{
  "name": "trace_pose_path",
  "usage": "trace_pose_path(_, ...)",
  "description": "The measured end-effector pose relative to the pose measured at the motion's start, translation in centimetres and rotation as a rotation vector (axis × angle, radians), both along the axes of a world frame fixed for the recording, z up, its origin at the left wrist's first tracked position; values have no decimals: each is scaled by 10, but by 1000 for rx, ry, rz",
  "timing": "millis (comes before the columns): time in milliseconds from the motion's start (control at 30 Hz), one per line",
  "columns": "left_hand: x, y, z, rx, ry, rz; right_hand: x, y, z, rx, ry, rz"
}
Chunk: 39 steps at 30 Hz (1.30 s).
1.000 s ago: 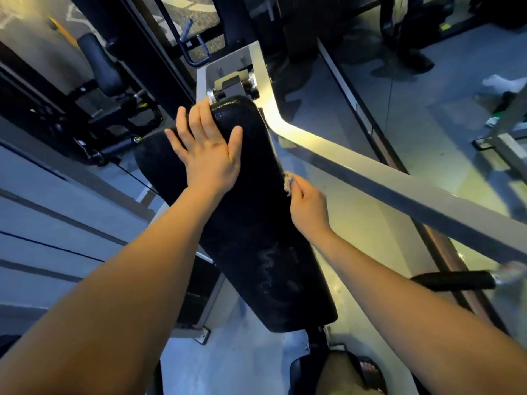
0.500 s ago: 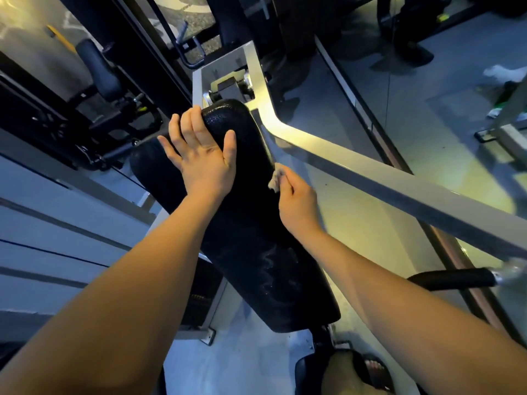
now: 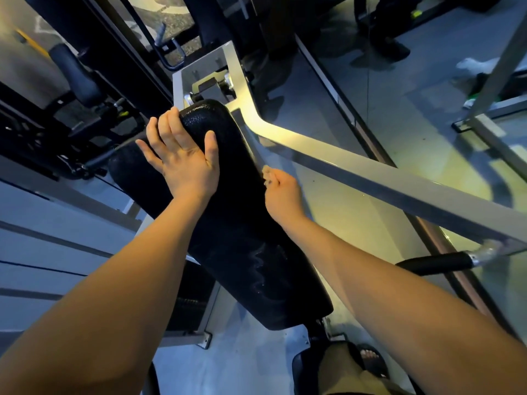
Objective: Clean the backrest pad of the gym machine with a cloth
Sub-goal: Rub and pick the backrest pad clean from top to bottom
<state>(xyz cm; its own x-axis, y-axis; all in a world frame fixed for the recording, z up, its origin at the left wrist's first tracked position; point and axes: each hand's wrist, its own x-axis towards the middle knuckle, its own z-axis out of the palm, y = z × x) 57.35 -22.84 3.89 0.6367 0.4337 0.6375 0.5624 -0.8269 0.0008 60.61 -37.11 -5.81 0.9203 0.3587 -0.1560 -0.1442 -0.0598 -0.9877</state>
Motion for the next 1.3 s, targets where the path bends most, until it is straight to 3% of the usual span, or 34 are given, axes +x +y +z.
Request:
trace_pose_path(233, 2, 2, -2, 27, -11, 15, 49, 39, 102, 163, -319, -74)
trace_pose_path(467, 2, 5, -4, 34, -46, -10, 50, 48, 103, 232, -326, -1)
trace_pose_path(667, 3, 7, -7, 40, -95, -26, 27, 25, 51, 166, -278, -46)
trace_pose_path(800, 7, 9, -10, 54, -124, -2, -11, -3, -32, 62, -58, -59)
trace_pose_path(900, 7, 8, -12, 65, -148, -7, -23, -5, -53, -1, 134, -130)
trace_pose_path(967, 8, 8, -13, 73, -165, -8, -20, 4, -36, 52, 135, -157)
trace_pose_path(1100, 12, 7, -14, 92, -191, 14, -17, 9, -5, 180, -42, -120)
trace_pose_path(1200, 12, 8, -16, 110, -204, 12, -27, -6, -48, 42, -47, -80)
trace_pose_path(1300, 13, 10, -17, 133, -222, 7, -40, -17, -81, -115, 72, -89)
